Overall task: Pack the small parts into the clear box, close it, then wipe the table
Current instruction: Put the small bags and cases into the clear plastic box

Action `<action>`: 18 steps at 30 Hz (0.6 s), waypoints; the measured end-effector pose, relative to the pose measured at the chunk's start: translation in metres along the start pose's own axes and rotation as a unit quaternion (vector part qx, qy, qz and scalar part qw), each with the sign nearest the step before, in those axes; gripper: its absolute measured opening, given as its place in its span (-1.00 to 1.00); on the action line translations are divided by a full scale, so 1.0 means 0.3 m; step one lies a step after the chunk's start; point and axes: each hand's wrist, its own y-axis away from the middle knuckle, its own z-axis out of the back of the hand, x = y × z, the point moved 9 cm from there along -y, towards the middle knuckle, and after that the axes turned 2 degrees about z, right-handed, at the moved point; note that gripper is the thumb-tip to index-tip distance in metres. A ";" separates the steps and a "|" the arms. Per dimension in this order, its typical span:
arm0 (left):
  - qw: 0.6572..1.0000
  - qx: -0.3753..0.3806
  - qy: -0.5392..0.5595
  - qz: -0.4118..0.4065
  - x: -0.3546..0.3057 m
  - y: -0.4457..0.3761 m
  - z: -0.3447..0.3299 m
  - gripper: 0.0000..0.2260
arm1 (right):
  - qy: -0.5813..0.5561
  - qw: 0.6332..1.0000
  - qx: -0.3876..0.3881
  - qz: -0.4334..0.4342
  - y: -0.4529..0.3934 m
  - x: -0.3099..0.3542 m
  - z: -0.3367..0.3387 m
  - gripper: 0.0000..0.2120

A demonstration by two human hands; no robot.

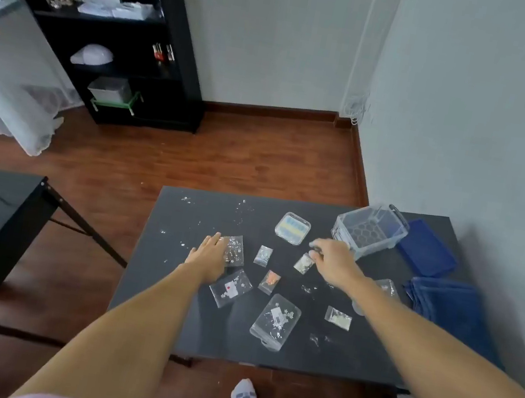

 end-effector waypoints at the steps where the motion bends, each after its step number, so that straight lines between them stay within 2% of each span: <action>1: 1.000 0.009 -0.012 0.002 0.016 -0.009 -0.013 -0.51 | 0.005 1.000 0.005 -0.017 -0.002 -0.016 -0.032 -0.74; 5: 0.999 0.014 -0.028 -0.017 0.050 -0.057 -0.039 -0.45 | 0.032 0.997 0.008 -0.070 -0.003 -0.069 -0.125 -0.71; 10: 0.998 0.022 -0.041 -0.035 0.065 -0.125 -0.049 -0.56 | 0.054 0.995 0.030 -0.085 -0.034 -0.074 -0.197 -0.54; 15: 1.000 -0.024 0.005 -0.017 0.051 -0.148 -0.022 -0.58 | 0.079 0.991 0.025 -0.101 -0.053 -0.093 -0.204 -0.54; 18: 0.999 -0.038 0.022 -0.003 0.050 -0.161 0.004 -0.49 | 0.059 0.991 0.026 -0.115 -0.072 -0.097 -0.196 -0.51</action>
